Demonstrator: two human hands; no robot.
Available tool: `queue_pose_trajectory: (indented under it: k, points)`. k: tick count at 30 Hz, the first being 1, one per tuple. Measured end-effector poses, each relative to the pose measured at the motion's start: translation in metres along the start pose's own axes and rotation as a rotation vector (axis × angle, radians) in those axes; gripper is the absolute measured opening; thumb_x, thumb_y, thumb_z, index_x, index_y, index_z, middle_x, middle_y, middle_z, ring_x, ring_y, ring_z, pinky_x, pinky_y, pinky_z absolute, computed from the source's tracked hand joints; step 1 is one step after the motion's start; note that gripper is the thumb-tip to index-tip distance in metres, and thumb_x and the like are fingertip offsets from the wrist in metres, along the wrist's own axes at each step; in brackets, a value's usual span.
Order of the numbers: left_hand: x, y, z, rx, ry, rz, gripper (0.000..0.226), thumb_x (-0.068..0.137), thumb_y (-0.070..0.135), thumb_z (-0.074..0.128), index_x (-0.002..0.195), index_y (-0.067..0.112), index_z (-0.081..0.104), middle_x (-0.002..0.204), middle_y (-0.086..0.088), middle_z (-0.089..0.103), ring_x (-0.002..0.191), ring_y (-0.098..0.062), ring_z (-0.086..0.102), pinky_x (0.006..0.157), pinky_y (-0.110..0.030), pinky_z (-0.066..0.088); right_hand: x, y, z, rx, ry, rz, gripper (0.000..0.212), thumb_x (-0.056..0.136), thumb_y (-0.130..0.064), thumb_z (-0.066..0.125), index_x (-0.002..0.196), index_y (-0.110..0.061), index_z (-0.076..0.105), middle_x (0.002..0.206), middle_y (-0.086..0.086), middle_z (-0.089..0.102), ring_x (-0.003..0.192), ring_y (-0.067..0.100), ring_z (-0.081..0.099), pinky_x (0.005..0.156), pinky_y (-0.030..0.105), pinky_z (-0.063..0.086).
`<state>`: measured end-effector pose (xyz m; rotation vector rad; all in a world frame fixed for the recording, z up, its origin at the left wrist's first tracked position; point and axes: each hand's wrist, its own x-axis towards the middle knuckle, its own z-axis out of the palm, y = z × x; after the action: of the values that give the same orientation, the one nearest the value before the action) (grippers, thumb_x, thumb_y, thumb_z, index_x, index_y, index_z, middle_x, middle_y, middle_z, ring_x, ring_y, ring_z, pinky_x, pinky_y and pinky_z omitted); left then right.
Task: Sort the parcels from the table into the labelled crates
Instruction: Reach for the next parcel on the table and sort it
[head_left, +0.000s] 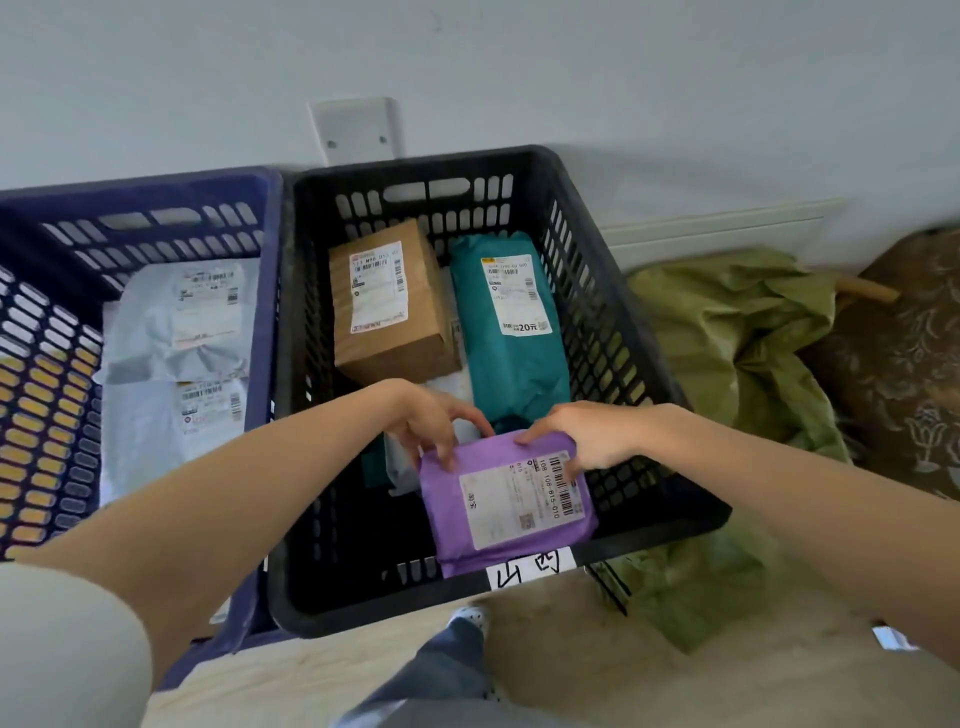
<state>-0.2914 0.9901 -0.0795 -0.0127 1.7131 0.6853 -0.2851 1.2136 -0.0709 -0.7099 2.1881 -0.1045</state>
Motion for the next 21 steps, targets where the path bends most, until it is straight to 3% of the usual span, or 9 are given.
queue_pose_trajectory:
  k: [3,6,10,15,18,21]
  points:
    - [0.007,-0.002,0.009,0.143,0.107,0.042,0.064,0.086,-0.009,0.060,0.135,0.030,0.044,0.098,0.002,0.051,0.082,-0.020,0.061,0.047,-0.027,0.054,0.005,-0.004,0.005,-0.041,-0.088,0.005,0.086,0.079,-0.021,0.079,0.149,-0.033,0.031,0.136,0.001,0.051,0.116,0.020,0.053,0.099,0.035,0.044]
    - [0.014,-0.007,0.019,0.253,0.157,0.074,0.064,0.086,-0.007,0.061,0.138,0.026,0.043,0.099,0.003,0.048,0.091,-0.024,0.058,0.060,-0.033,0.057,0.008,-0.009,0.010,-0.074,-0.162,-0.025,0.087,0.078,-0.023,0.079,0.150,-0.029,0.030,0.134,0.000,0.053,0.118,0.022,0.054,0.100,0.033,0.043]
    - [0.022,-0.013,0.032,0.475,0.240,0.128,0.062,0.084,-0.005,0.059,0.139,0.017,0.040,0.132,-0.008,0.047,0.110,-0.021,0.050,0.076,-0.026,0.043,0.014,-0.013,0.019,-0.148,-0.246,-0.009,0.096,0.080,-0.025,0.076,0.154,-0.030,0.014,0.153,0.009,0.030,0.135,0.027,0.036,0.111,0.038,0.033]
    - [0.027,-0.016,0.039,0.736,0.301,0.143,0.066,0.088,0.000,0.048,0.147,0.025,0.031,0.141,-0.011,0.048,0.122,-0.027,0.051,0.096,-0.032,0.043,0.017,-0.013,0.026,-0.256,-0.296,0.026,0.097,0.087,-0.023,0.069,0.153,-0.036,-0.001,0.159,0.010,0.012,0.141,0.030,0.027,0.110,0.035,0.033]
    - [0.019,-0.013,0.045,0.971,0.352,0.149,0.067,0.093,0.003,0.045,0.150,0.030,0.025,0.134,-0.013,0.052,0.116,-0.031,0.056,0.082,-0.033,0.043,0.016,-0.014,0.025,-0.324,-0.319,0.030,0.095,0.088,-0.016,0.067,0.153,-0.038,0.001,0.160,0.006,0.009,0.139,0.031,0.032,0.109,0.040,0.037]
    - [0.007,-0.016,0.049,1.227,0.410,0.151,0.055,0.097,0.009,0.042,0.149,0.025,0.030,0.131,-0.015,0.044,0.113,-0.035,0.055,0.077,-0.039,0.044,0.018,-0.020,0.019,-0.420,-0.307,-0.008,0.079,0.090,-0.016,0.062,0.152,-0.034,0.015,0.152,0.009,0.030,0.128,0.031,0.045,0.101,0.042,0.045]
